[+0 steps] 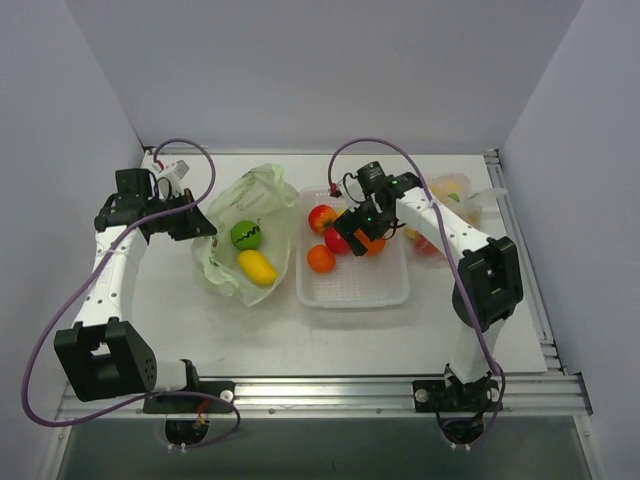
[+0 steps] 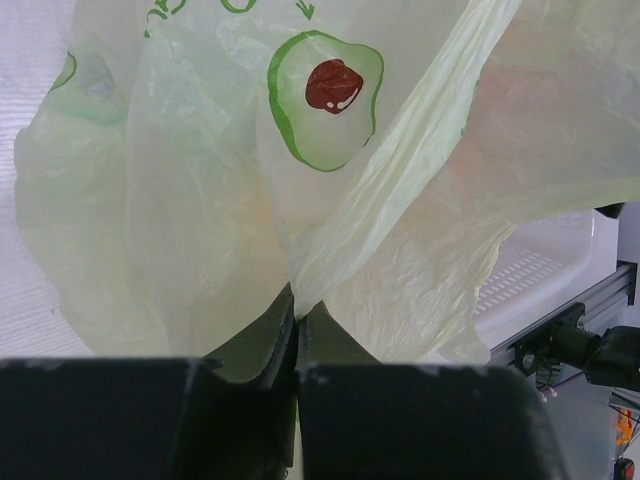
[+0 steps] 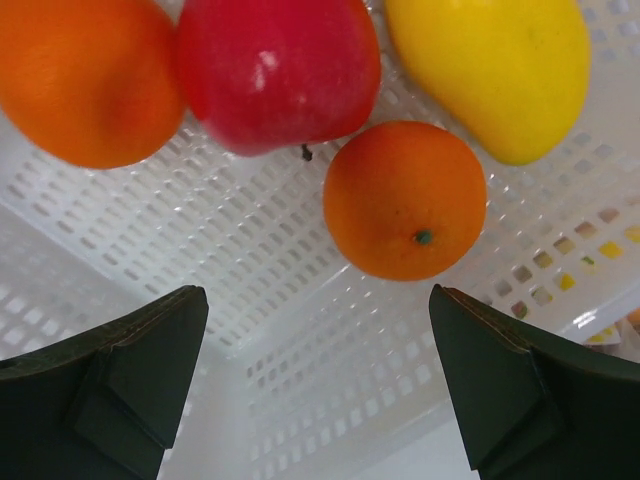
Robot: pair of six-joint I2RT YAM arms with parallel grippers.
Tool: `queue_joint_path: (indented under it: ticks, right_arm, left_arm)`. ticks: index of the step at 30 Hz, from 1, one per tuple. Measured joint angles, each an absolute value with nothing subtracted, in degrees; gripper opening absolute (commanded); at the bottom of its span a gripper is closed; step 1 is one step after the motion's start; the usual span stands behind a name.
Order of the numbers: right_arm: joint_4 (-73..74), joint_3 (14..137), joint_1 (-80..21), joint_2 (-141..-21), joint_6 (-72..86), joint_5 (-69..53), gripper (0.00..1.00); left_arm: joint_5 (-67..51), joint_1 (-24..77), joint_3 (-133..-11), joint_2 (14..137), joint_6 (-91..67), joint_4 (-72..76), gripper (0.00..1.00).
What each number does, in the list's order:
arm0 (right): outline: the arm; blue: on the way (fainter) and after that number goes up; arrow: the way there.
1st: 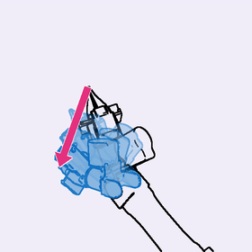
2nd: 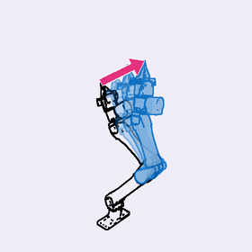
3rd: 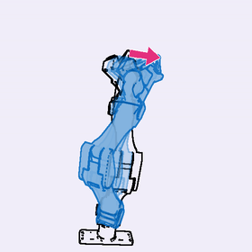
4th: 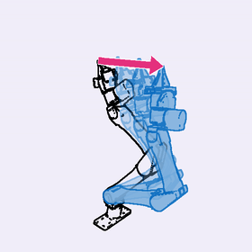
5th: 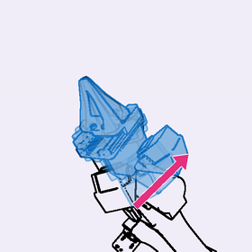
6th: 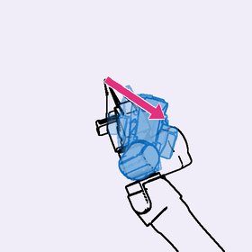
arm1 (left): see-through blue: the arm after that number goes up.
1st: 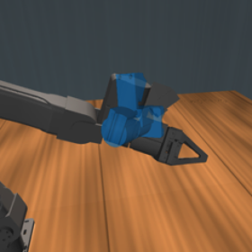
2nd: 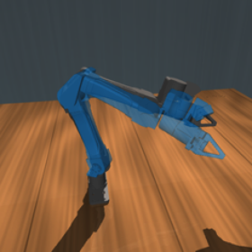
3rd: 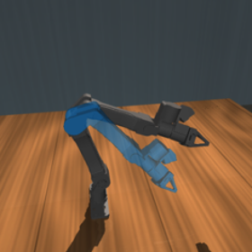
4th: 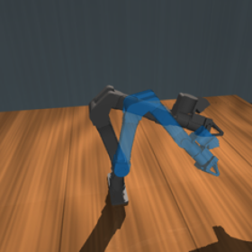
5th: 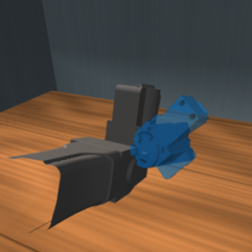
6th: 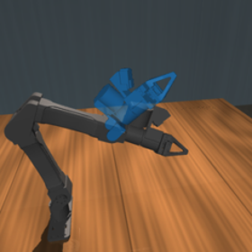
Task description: Place the fake fruits into the plastic bag and tie a complex knot
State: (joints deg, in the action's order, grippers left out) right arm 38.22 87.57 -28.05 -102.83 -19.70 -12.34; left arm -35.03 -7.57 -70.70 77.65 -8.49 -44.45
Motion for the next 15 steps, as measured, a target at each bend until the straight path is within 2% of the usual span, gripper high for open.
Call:
queue_joint_path:
  ticks: [5,15]
  right_arm:
    - [38.0,90.3,-28.1,-109.4,-22.2,-7.4,0.99]
    - [36.3,90.9,-28.1,-113.8,-24.7,-2.0,1.0]
  left_arm:
    - [-34.9,-7.6,-70.7,77.6,-8.6,-44.4,0.06]
    - [-34.9,-7.6,-70.7,77.7,-8.9,-44.5,0.06]
